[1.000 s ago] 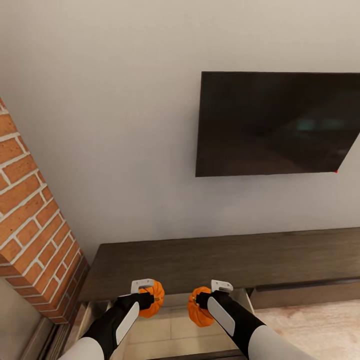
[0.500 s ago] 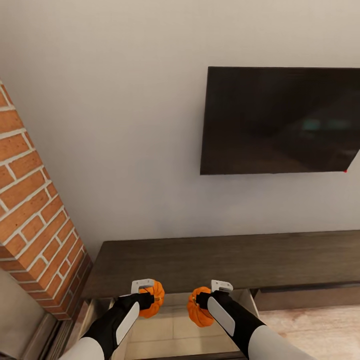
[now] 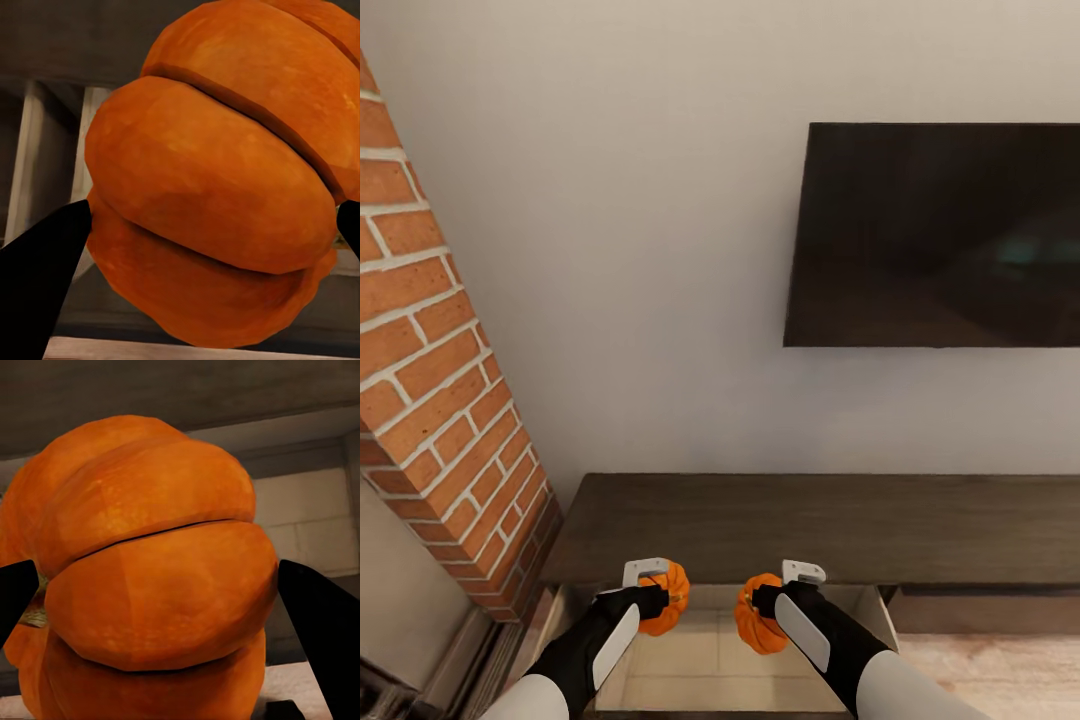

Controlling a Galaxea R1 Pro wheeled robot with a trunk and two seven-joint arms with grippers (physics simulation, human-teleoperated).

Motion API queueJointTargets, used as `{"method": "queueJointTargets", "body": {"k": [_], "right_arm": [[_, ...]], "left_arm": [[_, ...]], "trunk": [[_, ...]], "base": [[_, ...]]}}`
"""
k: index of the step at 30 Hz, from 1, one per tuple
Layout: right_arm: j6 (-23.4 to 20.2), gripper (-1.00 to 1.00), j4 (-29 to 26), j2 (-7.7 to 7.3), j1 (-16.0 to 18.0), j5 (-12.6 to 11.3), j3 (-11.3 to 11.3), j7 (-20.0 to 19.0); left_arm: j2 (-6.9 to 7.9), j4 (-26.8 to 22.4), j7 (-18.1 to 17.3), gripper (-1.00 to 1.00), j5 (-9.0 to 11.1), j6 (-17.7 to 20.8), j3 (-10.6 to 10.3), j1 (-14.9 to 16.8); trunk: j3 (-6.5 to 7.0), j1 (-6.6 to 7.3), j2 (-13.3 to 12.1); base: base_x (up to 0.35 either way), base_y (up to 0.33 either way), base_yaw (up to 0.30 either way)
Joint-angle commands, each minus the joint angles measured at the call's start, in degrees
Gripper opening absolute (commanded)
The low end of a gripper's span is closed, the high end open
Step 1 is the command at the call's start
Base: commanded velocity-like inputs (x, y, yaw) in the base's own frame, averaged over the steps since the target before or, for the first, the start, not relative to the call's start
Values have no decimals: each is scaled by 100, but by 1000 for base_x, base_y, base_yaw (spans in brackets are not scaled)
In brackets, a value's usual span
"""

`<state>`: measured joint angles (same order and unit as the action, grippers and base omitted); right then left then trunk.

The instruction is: Place each of the two pumpkins and all three candles from the living room inside a cabinet in the living room (use any cabinet), then make sure every cabinet is closed, and position the cauldron so it is next to a table in the living room.

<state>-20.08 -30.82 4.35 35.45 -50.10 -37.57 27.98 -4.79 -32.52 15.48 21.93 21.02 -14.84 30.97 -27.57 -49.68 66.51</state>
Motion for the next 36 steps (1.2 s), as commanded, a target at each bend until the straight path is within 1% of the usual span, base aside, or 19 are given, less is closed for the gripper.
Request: {"method": "queueJointTargets", "body": {"k": [1,3,15,27,36], "right_arm": [[-14,-100,-12,-5,6,-35,-31,44],[-14,-100,-12,-5,6,-35,-31,42],[-10,-100,-12,-5,6,-35,-31,41],[-8,-100,-12,-5,6,-35,-31,40],[-5,-100,-12,-14,6,-39,-29,37]], "left_arm": [[4,-9,52,-100,57,16,-37,5],[4,-9,52,-100,57,16,-37,5],[4,-9,52,-100,47,8,-41,5],[13,-9,52,-100,39,7,-44,5],[8,-9,74,-100,32,7,-67,5]], "trunk": [[-24,-23,46],[-60,-67,126],[-60,-67,126],[-60,-67,126],[-60,-67,126]], "base": [[0,0,270],[0,0,170],[-5,0,19],[-43,0,-16],[0,0,-78]]}}
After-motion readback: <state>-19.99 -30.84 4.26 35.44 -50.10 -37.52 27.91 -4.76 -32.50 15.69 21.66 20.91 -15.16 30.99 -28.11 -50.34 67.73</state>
